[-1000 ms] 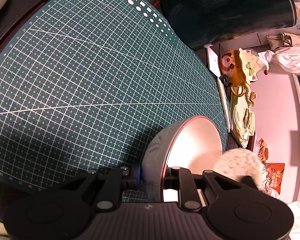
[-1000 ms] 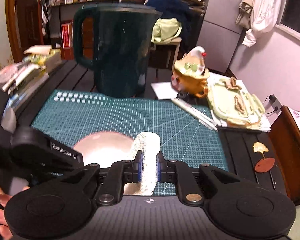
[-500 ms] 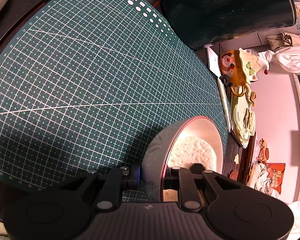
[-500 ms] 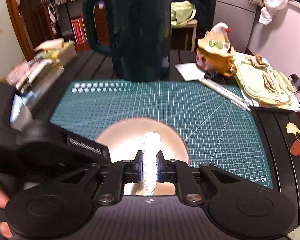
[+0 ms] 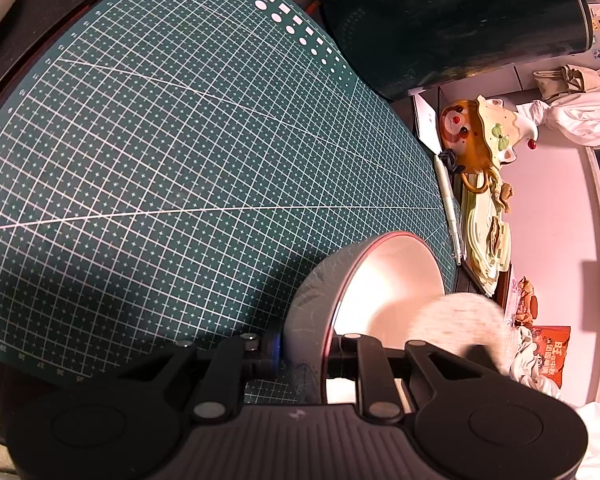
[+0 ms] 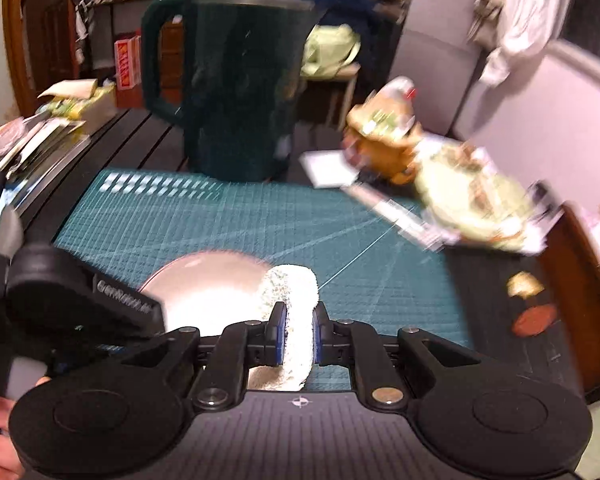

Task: Clean bowl
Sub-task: 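Rub the sponge in circles inside the bowl with the right tool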

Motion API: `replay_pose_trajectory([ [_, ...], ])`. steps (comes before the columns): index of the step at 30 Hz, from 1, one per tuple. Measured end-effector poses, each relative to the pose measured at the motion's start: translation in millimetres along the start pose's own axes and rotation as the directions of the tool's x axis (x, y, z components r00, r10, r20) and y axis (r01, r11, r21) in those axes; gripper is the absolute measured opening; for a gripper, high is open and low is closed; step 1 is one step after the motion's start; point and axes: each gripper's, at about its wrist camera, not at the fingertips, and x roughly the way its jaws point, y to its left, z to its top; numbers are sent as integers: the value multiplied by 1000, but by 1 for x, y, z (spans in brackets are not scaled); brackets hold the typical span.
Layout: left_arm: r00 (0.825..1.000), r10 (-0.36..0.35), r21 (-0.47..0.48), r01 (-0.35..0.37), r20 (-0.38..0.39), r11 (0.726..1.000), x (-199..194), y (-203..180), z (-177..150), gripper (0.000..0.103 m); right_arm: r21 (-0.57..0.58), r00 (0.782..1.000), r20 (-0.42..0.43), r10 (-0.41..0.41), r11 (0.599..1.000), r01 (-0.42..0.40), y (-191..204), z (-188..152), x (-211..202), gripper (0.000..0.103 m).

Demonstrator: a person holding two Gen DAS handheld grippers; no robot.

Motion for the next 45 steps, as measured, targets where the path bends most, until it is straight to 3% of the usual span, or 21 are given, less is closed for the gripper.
replay_pose_trajectory([
  [4,1000,2,1,-2,1,1000,0,-4,-1,18,34,999,34,-2,999,0,-8,5,-12,12],
  [8,1000,2,0,-2,2,1000,3,-6,0,18,39,994,30,103,994,-104,3,5,-12,12],
  [15,1000,3,3,-3,1,1000,7,-15,-1,18,55,980,-102,170,985,-165,24,-12,37,12],
  [23,1000,4,7,-4,2,1000,10,-22,0,18,39,987,-132,96,995,-92,22,-15,50,12],
  [26,1000,4,3,-4,3,1000,9,-29,-5,18,-19,995,-91,35,999,-37,24,-13,35,12],
  [32,1000,1,-1,-1,2,1000,8,-29,-6,18,-21,1000,-20,-5,1000,5,10,-7,10,12],
  [36,1000,1,3,-1,3,1000,6,-26,-8,18,52,999,16,31,998,-32,-9,1,-6,12],
  [41,1000,1,3,-1,3,1000,4,-23,-6,18,73,992,43,117,990,-119,-3,3,-9,12],
  [45,1000,2,2,-2,2,1000,5,-23,-5,18,92,979,-33,200,976,-196,12,-4,16,12],
])
